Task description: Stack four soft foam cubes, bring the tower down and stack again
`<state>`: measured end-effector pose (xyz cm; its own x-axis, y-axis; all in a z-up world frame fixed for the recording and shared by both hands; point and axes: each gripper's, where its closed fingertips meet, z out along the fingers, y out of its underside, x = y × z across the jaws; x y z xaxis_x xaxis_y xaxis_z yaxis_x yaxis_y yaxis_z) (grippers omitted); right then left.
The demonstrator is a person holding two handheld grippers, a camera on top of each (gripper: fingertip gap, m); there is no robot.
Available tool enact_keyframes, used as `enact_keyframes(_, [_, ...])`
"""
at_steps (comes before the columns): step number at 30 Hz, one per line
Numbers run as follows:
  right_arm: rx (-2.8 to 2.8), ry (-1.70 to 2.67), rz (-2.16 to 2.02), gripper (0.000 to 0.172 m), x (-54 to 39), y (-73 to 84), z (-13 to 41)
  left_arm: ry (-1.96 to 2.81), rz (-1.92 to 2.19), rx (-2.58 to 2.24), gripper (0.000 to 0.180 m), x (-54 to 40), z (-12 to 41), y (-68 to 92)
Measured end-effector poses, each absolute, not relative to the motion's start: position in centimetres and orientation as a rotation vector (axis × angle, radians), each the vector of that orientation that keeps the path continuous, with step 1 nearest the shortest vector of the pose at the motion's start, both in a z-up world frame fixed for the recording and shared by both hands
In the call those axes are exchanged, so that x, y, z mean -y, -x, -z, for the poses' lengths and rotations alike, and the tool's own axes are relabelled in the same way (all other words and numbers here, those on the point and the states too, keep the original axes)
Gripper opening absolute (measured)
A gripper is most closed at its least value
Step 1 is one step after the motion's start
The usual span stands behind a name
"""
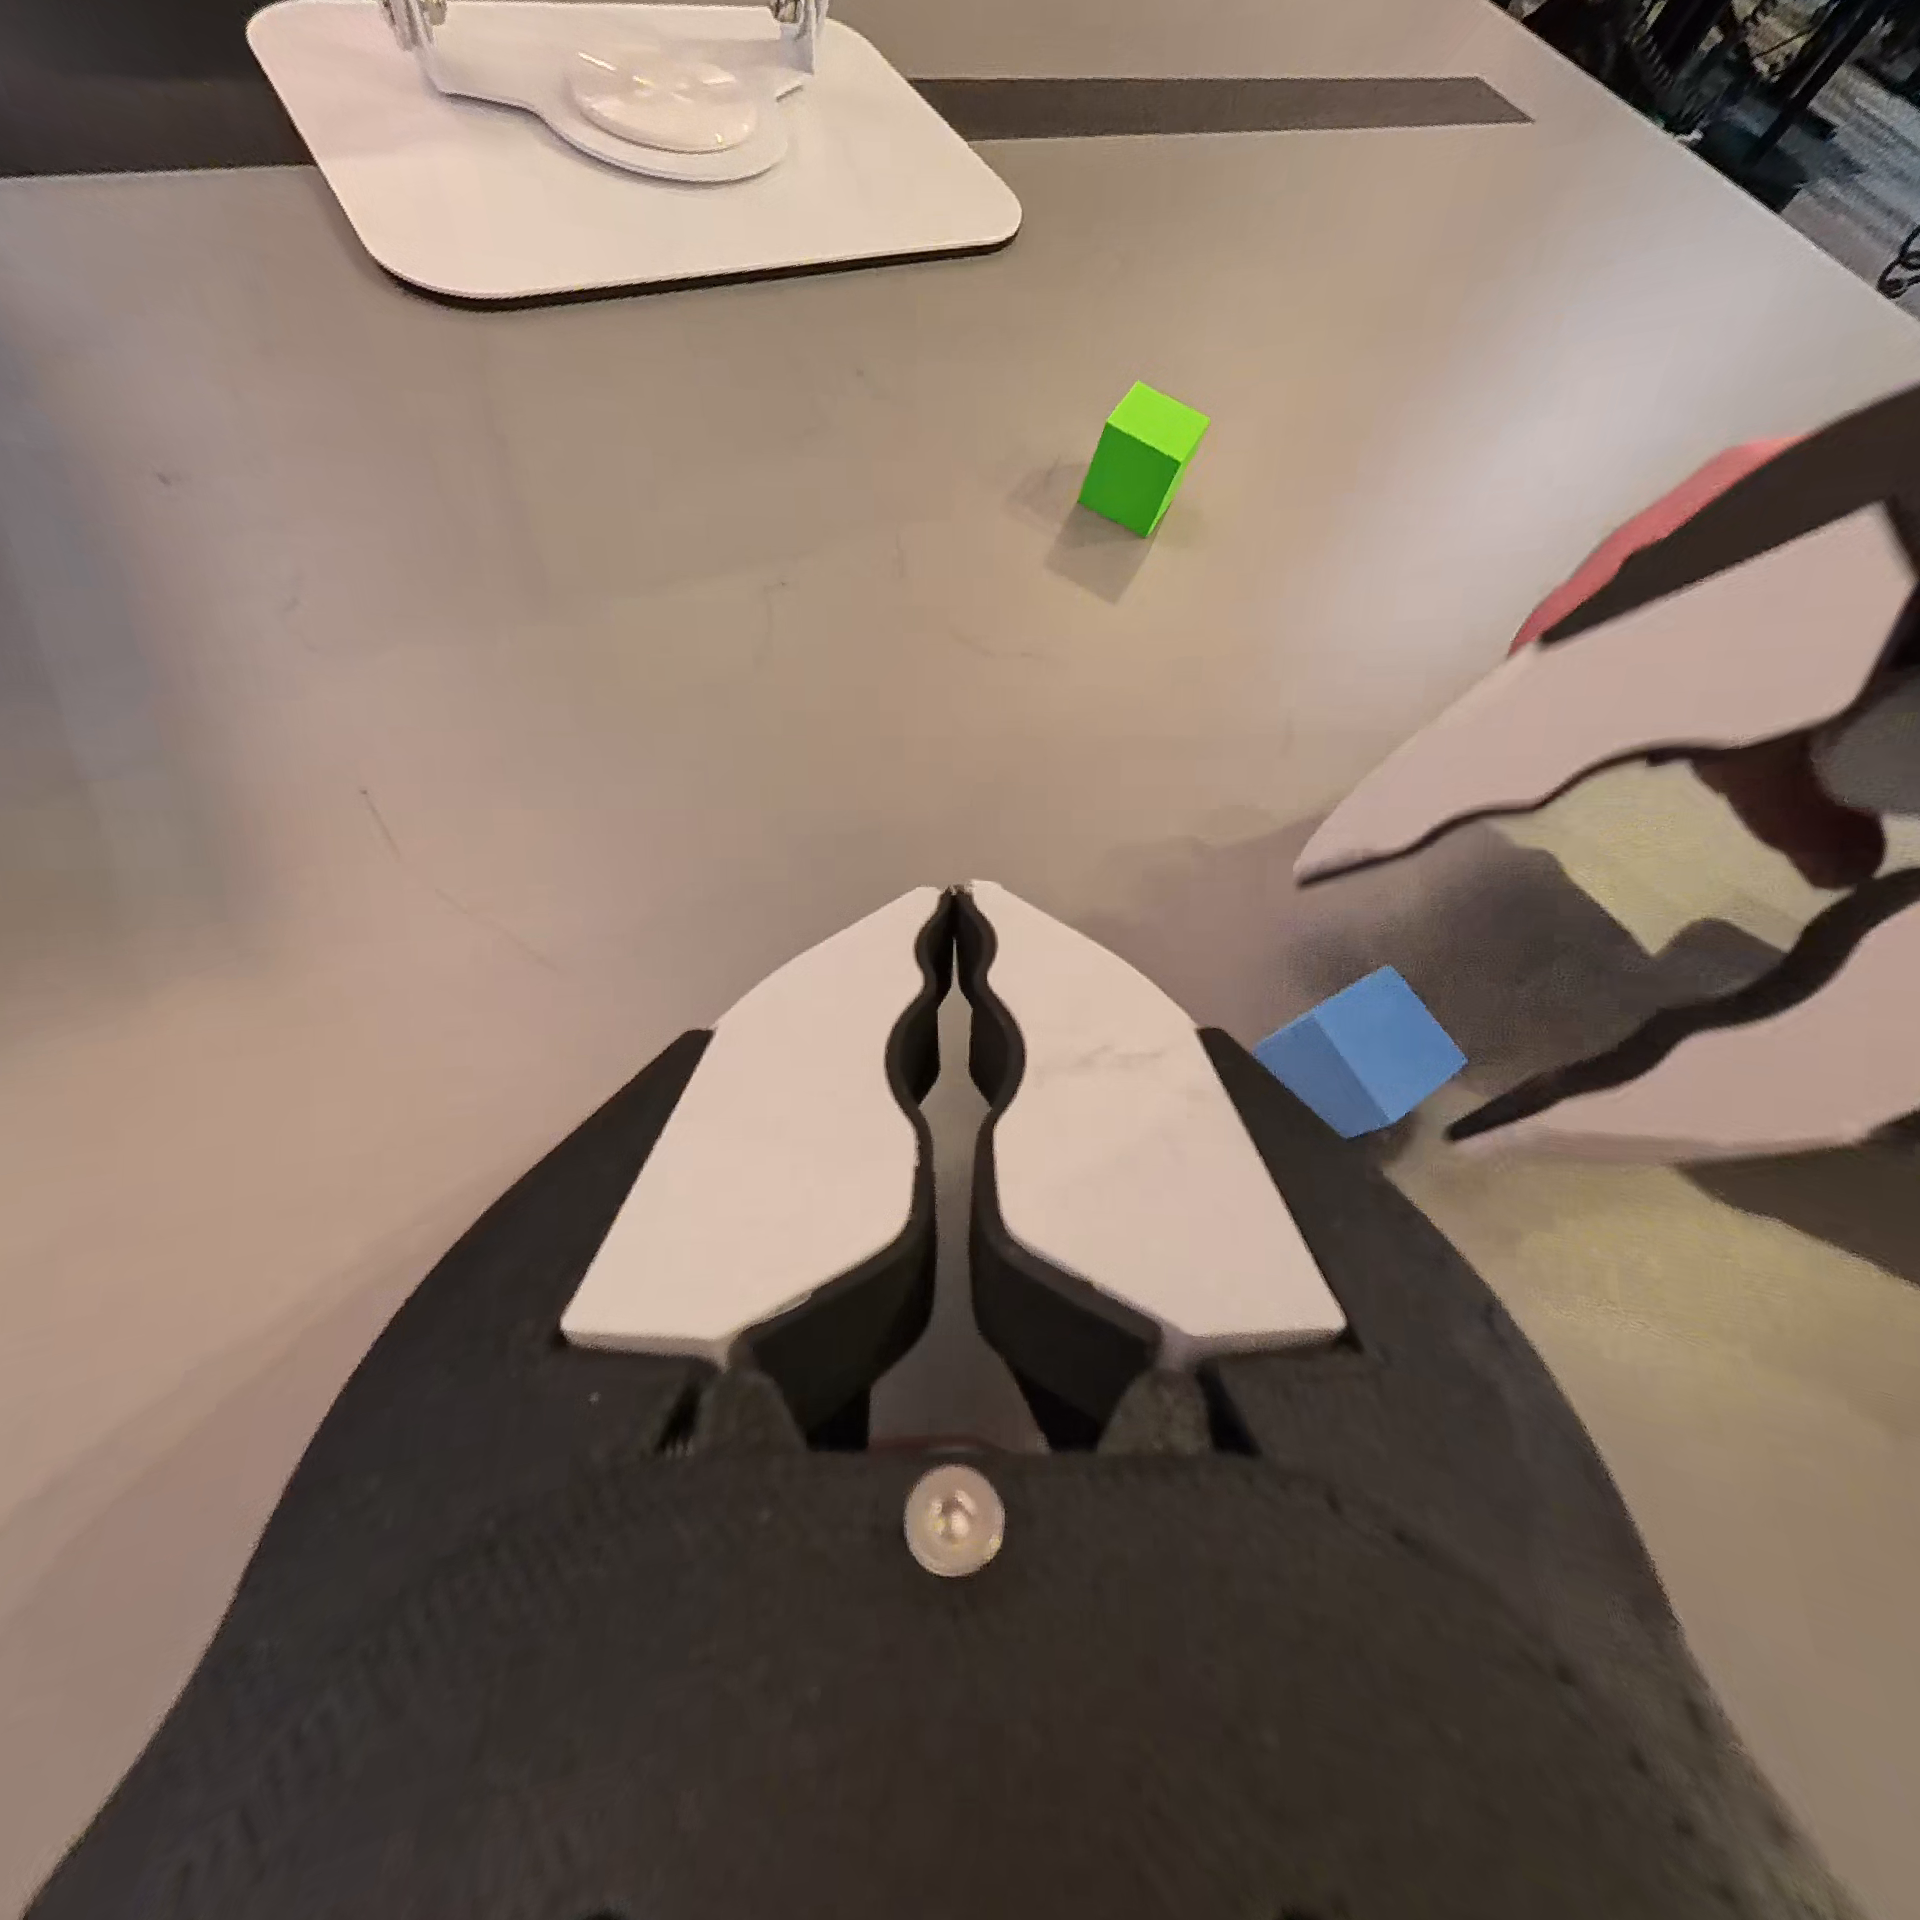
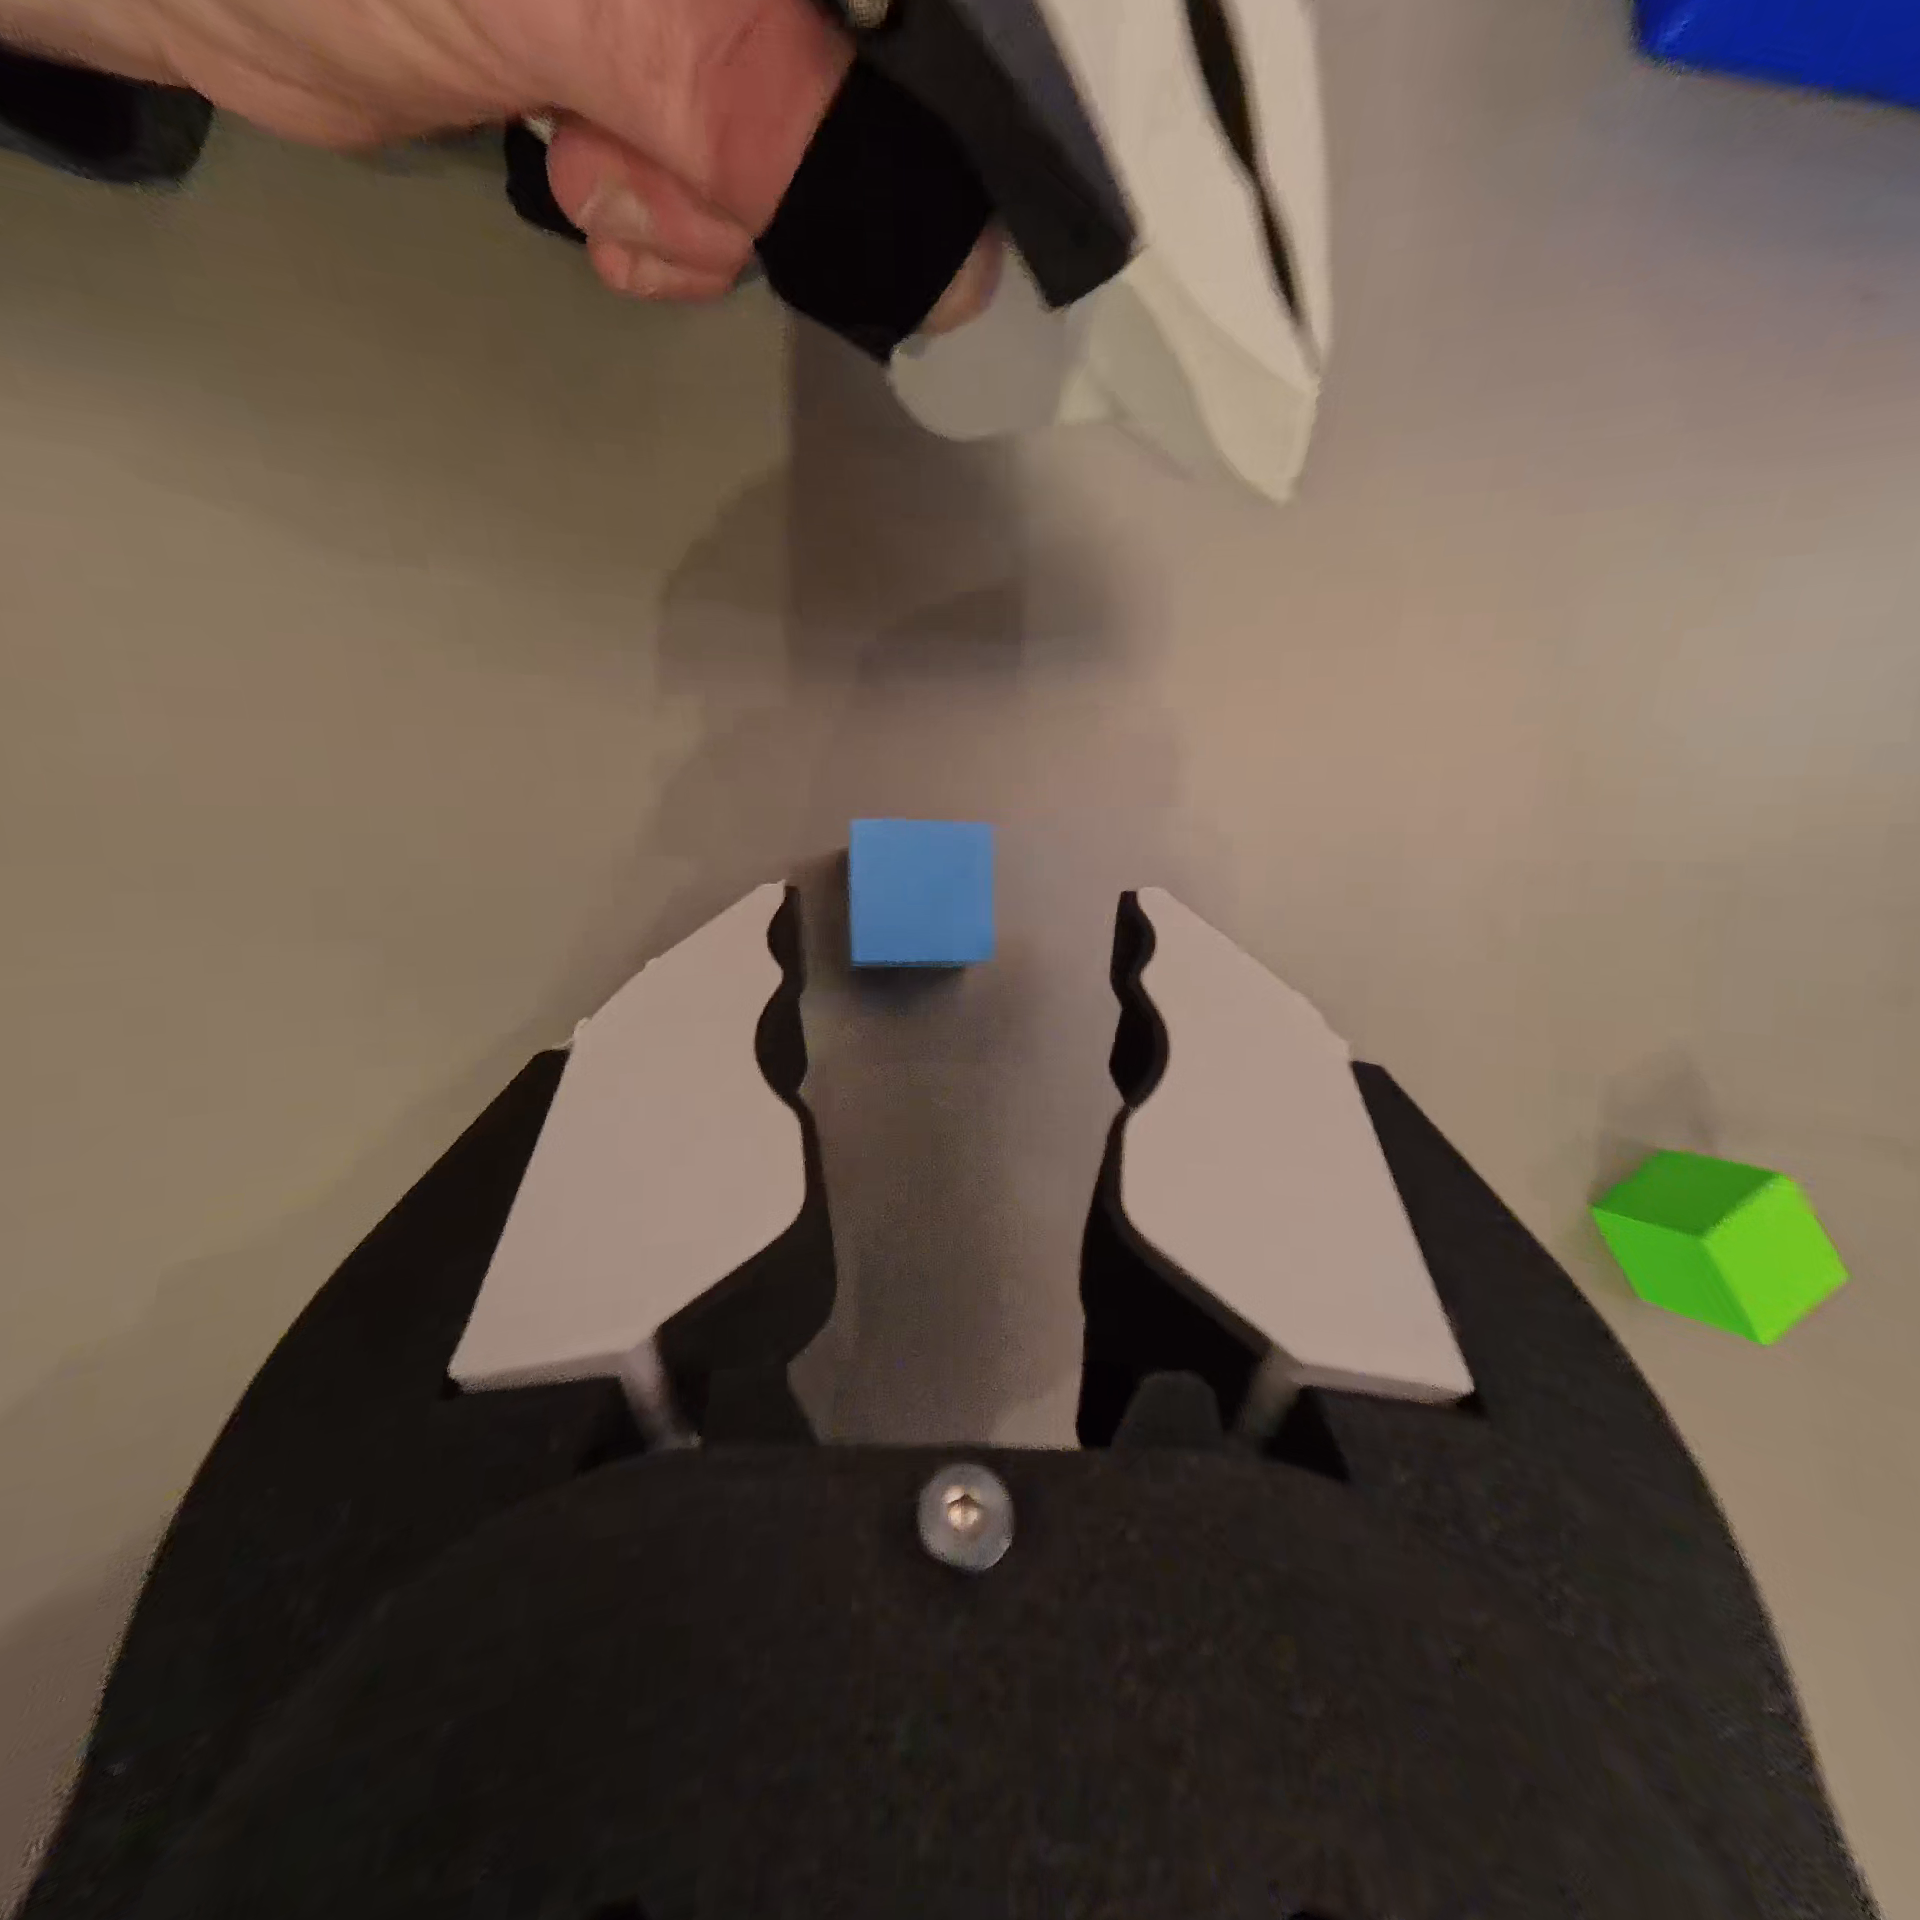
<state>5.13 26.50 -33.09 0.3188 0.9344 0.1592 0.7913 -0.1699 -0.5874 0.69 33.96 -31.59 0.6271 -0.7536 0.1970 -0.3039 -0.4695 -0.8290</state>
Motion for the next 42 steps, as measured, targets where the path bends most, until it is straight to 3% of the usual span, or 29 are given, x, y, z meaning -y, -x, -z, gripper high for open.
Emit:
enact_keyframes(1, [1.501, 1.975, -0.331, 0.057, -26.8, -5.5, 32.2, 2.047, 0.724, -0.825, 0.000, -33.9, 31.6, -0.7])
enact_keyframes(7, [1.457, 1.962, -0.116, 0.054, -33.6, -12.8, 29.7, 2.040, 0.768, -0.805, 0.000, -33.9, 31.3, -0.6])
enact_keyframes(16, [1.728, 2.023, 0.011, 0.053, -39.3, -17.1, 33.2, 2.049, 0.784, -0.798, 0.000, -34.0, 31.4, -0.6])
enact_keyframes(23, [1.707, 2.133, 0.001, 0.034, -40.7, -17.3, 34.4, 2.050, 0.795, -0.795, 0.000, -34.0, 31.4, -0.6])
enact_keyframes(33, [1.433, 2.205, -0.124, 0.033, -31.9, -10.3, 27.2, 2.035, 0.803, -0.786, 0.000, -34.0, 31.2, -0.5])
enact_keyframes(42, [1.378, 2.333, -0.145, 0.033, -26.7, -5.5, 29.4, 2.017, 0.825, -0.766, 0.000, -34.0, 30.8, -0.4])
